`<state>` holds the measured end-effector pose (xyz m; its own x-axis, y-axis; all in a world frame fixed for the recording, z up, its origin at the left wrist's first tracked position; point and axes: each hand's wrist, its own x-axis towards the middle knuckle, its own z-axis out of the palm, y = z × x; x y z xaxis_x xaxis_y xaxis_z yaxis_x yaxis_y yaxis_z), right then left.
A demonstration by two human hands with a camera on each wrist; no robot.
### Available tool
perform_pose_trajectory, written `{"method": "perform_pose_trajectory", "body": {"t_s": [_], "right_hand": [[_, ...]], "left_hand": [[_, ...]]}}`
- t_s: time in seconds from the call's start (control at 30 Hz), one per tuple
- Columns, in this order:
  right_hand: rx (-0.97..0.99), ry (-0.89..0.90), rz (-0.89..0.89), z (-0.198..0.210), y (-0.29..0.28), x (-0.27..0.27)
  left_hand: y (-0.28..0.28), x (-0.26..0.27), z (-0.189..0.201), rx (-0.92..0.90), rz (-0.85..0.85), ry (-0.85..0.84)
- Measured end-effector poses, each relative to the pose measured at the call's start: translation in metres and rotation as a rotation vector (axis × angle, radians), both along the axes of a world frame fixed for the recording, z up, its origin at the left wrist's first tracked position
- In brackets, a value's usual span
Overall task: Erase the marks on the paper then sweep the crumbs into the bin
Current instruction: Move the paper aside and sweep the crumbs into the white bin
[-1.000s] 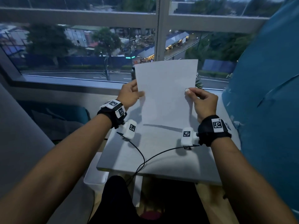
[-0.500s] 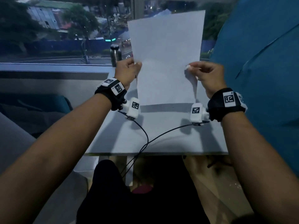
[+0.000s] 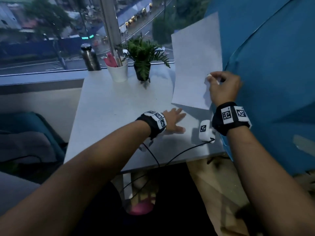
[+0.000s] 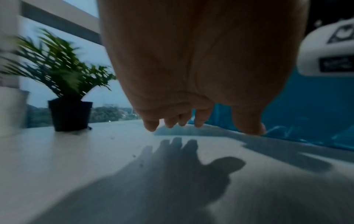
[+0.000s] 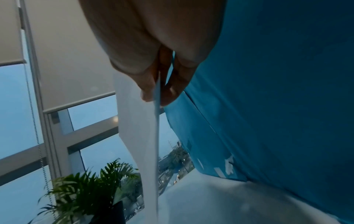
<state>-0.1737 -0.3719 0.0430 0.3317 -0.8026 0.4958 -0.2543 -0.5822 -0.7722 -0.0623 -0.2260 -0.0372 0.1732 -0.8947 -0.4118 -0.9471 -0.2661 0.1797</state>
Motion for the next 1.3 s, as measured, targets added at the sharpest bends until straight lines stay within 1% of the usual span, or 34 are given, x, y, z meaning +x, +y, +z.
{"method": "perform_pose_trajectory", "body": {"t_s": [0.07, 0.13, 0.23, 0.3, 0.37, 0.4, 0.43, 0.47, 0.53, 0.6, 0.67, 0.73, 0.8, 0.87, 0.93, 1.0, 1.07, 1.13, 1.17, 1.2, 1.23, 1.3], "right_hand": [[0.011, 0.000, -0.018, -0.007, -0.004, 0.000], [-0.006, -0.014, -0.048, -0.012, -0.009, -0.001], [-0.143, -0.008, -0.087, -0.018, -0.016, -0.001], [-0.225, 0.010, -0.111, -0.017, -0.018, 0.002], [-0.291, 0.023, -0.138, -0.012, -0.019, 0.006], [-0.312, 0.039, -0.149, -0.009, -0.019, 0.008], [-0.321, 0.060, -0.156, -0.006, -0.020, 0.010], [-0.319, 0.079, -0.159, -0.004, -0.020, 0.012], [-0.301, 0.085, -0.152, -0.001, -0.020, 0.016], [-0.289, 0.073, -0.133, -0.002, -0.022, 0.018], [-0.286, 0.089, -0.126, -0.005, -0.023, 0.019], [-0.287, 0.106, -0.126, -0.008, -0.025, 0.020], [-0.285, 0.114, -0.118, -0.010, -0.027, 0.020], [-0.285, 0.113, -0.115, -0.011, -0.027, 0.021], [-0.279, 0.090, -0.119, -0.014, -0.028, 0.022], [-0.269, 0.091, -0.116, -0.018, -0.028, 0.024], [-0.254, 0.109, -0.117, -0.023, -0.027, 0.025], [-0.245, 0.104, -0.120, -0.024, -0.026, 0.026], [-0.245, 0.080, -0.116, -0.023, -0.025, 0.027], [-0.252, 0.048, -0.107, -0.021, -0.024, 0.028], [-0.260, 0.018, -0.096, -0.018, -0.022, 0.028], [-0.272, -0.016, -0.085, -0.012, -0.020, 0.028]], "left_hand": [[-0.007, -0.001, -0.016, 0.049, -0.010, -0.017], [0.001, 0.014, -0.029, 0.048, 0.024, -0.052], [0.037, 0.047, -0.041, 0.001, 0.114, -0.085], [0.068, 0.066, -0.044, 0.004, 0.241, -0.087], [0.094, 0.083, -0.044, 0.059, 0.432, -0.134], [0.100, 0.089, -0.042, 0.091, 0.528, -0.163], [0.101, 0.093, -0.040, 0.104, 0.590, -0.193], [0.095, 0.093, -0.038, 0.081, 0.600, -0.221], [0.067, 0.084, -0.033, -0.028, 0.479, -0.238], [0.025, 0.063, -0.030, -0.116, 0.303, -0.168], [-0.019, 0.038, -0.035, -0.109, 0.145, -0.080], [-0.052, 0.023, -0.042, -0.064, 0.052, -0.044], [-0.069, 0.025, -0.045, -0.061, 0.083, -0.028], [-0.064, 0.044, -0.044, -0.057, 0.174, 0.001], [-0.038, 0.069, -0.041, -0.044, 0.244, 0.011], [0.002, 0.093, -0.039, -0.019, 0.311, -0.017], [0.038, 0.111, -0.037, 0.054, 0.415, -0.042], [0.053, 0.118, -0.030, 0.144, 0.539, -0.124], [0.050, 0.119, -0.026, 0.155, 0.588, -0.172], [0.041, 0.117, -0.022, 0.133, 0.600, -0.198], [0.026, 0.114, -0.018, 0.087, 0.562, -0.205], [-0.010, 0.104, -0.016, -0.002, 0.397, -0.162]]}}
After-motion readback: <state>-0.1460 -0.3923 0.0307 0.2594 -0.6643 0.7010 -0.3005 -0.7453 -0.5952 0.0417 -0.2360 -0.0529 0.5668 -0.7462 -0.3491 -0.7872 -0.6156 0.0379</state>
